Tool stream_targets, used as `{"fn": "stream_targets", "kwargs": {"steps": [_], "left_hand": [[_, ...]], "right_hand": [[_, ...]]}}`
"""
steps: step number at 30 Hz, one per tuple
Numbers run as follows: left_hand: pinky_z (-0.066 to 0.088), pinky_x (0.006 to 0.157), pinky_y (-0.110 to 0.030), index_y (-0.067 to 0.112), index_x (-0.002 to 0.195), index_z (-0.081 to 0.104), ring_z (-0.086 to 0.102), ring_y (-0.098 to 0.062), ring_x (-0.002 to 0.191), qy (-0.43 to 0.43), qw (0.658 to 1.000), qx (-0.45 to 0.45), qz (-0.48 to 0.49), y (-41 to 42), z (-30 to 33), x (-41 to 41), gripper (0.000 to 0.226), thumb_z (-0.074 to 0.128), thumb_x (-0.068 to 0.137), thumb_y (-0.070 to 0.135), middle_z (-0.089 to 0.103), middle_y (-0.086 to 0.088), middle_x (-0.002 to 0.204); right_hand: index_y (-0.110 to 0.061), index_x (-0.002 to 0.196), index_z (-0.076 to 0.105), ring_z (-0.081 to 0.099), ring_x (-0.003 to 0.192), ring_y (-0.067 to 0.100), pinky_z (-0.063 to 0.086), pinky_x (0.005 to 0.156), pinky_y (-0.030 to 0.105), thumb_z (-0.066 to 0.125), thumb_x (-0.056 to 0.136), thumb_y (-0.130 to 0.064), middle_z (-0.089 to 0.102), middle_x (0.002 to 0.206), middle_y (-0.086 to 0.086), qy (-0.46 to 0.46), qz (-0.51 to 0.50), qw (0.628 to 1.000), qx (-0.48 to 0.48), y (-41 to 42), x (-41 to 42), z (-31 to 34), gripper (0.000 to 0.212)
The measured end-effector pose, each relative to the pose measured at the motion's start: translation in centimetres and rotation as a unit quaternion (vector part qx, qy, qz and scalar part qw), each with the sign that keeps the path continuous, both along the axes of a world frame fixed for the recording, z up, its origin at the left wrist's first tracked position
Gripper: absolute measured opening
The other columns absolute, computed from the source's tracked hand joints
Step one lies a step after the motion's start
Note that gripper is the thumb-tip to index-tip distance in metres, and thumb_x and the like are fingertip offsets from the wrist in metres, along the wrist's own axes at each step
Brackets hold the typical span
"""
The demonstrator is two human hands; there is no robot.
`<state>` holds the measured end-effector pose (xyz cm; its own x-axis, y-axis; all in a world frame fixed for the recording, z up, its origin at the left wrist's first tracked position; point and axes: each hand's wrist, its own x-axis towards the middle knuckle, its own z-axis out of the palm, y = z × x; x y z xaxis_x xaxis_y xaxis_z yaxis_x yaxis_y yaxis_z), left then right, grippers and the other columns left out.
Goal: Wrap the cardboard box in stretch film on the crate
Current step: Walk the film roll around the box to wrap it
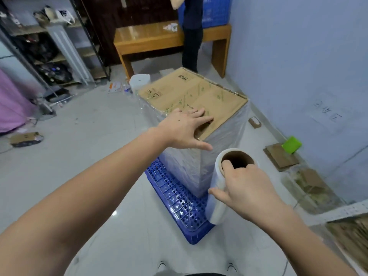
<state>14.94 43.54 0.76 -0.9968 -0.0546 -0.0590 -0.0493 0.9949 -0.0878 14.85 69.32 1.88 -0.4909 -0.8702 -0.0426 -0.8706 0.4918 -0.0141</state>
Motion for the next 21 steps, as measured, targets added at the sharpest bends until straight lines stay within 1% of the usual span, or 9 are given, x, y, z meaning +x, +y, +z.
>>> {"fn": "stream_targets", "kwargs": {"steps": [1, 3, 6, 9, 11, 13, 15, 18, 21], "left_hand": [[0.028, 0.116, -0.045, 0.039, 0.164, 0.012, 0.017, -0.02, 0.158, -0.01, 0.999, -0.009, -0.031, -1.1, 0.1, 0.2, 0.115, 0.039, 0.072, 0.1, 0.013, 0.0, 0.173], [0.026, 0.121, -0.046, 0.04, 0.164, 0.007, 0.018, -0.021, 0.156, -0.009, 0.996, -0.019, -0.087, -3.0, -0.3, 0.4, 0.117, 0.047, 0.071, 0.098, 0.012, 0.002, 0.173], [0.025, 0.121, -0.046, 0.038, 0.165, 0.012, 0.026, -0.025, 0.153, 0.042, 0.989, -0.023, -0.139, -4.3, -1.6, 0.1, 0.108, 0.049, 0.078, 0.091, 0.019, 0.001, 0.172], [0.008, 0.128, -0.048, 0.036, 0.165, 0.007, 0.017, -0.028, 0.157, 0.058, 0.986, -0.02, -0.158, -4.6, -2.8, 0.0, 0.104, 0.043, 0.083, 0.089, 0.013, 0.001, 0.173], [0.003, 0.129, -0.05, 0.035, 0.165, 0.003, 0.009, -0.028, 0.159, 0.05, 0.986, -0.025, -0.158, -4.9, -3.1, 0.0, 0.105, 0.034, 0.082, 0.091, 0.007, 0.002, 0.173], [0.005, 0.129, -0.05, 0.033, 0.165, 0.002, 0.009, -0.029, 0.159, 0.048, 0.986, -0.035, -0.159, -4.9, -3.1, 0.1, 0.107, 0.024, 0.079, 0.092, 0.006, 0.001, 0.174], [0.008, 0.128, -0.049, 0.031, 0.166, 0.002, 0.011, -0.029, 0.159, 0.051, 0.985, -0.046, -0.159, -4.9, -3.1, 0.1, 0.109, 0.018, 0.077, 0.092, 0.006, 0.0, 0.174], [0.01, 0.128, -0.05, 0.031, 0.166, 0.001, 0.012, -0.03, 0.158, 0.058, 0.984, -0.053, -0.16, -4.9, -3.2, 0.1, 0.108, 0.019, 0.079, 0.093, 0.006, -0.001, 0.174], [0.011, 0.128, -0.05, 0.031, 0.165, 0.0, 0.011, -0.029, 0.159, 0.057, 0.984, -0.053, -0.161, -5.0, -3.2, 0.0, 0.105, 0.022, 0.082, 0.092, 0.005, -0.001, 0.174]], "right_hand": [[-0.022, 0.095, 0.034, 0.048, 0.069, 0.021, 0.024, 0.056, 0.033, 0.039, 0.089, -0.072, 0.05, 0.07, -0.005, -0.001, -0.021, 1.0, -0.005, -0.5, 0.3, -0.1, 0.051], [-0.023, 0.084, 0.031, 0.048, 0.07, 0.021, 0.028, 0.058, 0.033, 0.036, 0.087, -0.076, 0.045, 0.065, -0.006, -0.006, -0.059, 0.998, -0.006, -1.3, 0.6, -0.4, 0.053], [-0.027, 0.07, 0.022, 0.045, 0.068, 0.022, 0.032, 0.057, 0.035, 0.045, 0.089, -0.07, 0.041, 0.063, -0.006, -0.024, -0.12, 0.992, -0.027, -1.8, 0.6, -1.1, 0.053], [-0.027, 0.07, 0.022, 0.049, 0.068, 0.023, 0.036, 0.056, 0.036, 0.051, 0.091, -0.059, 0.044, 0.065, -0.006, -0.021, -0.172, 0.984, -0.025, -2.0, 1.3, -1.7, 0.048], [-0.026, 0.073, 0.03, 0.052, 0.069, 0.022, 0.036, 0.057, 0.035, 0.052, 0.085, -0.07, 0.049, 0.065, -0.005, -0.009, -0.221, 0.975, -0.027, -2.7, 1.7, -1.8, 0.05], [-0.022, 0.074, 0.04, 0.053, 0.063, 0.021, 0.033, 0.061, 0.033, 0.046, 0.074, -0.086, 0.051, 0.06, -0.006, 0.036, -0.267, 0.963, -0.021, -3.8, 2.1, -1.9, 0.064], [-0.021, 0.068, 0.043, 0.05, 0.056, 0.018, 0.033, 0.062, 0.033, 0.038, 0.069, -0.094, 0.05, 0.055, -0.006, 0.067, -0.284, 0.956, -0.029, -4.6, 2.3, -2.3, 0.073], [-0.023, 0.059, 0.039, 0.047, 0.055, 0.018, 0.034, 0.059, 0.032, 0.031, 0.07, -0.094, 0.045, 0.05, -0.006, 0.078, -0.287, 0.953, -0.054, -5.2, 2.3, -2.9, 0.073], [-0.023, 0.053, 0.026, 0.043, 0.055, 0.022, 0.027, 0.055, 0.03, 0.043, 0.075, -0.085, 0.031, 0.045, -0.008, 0.107, -0.256, 0.956, -0.095, -5.3, 2.0, -3.4, 0.068]]}}
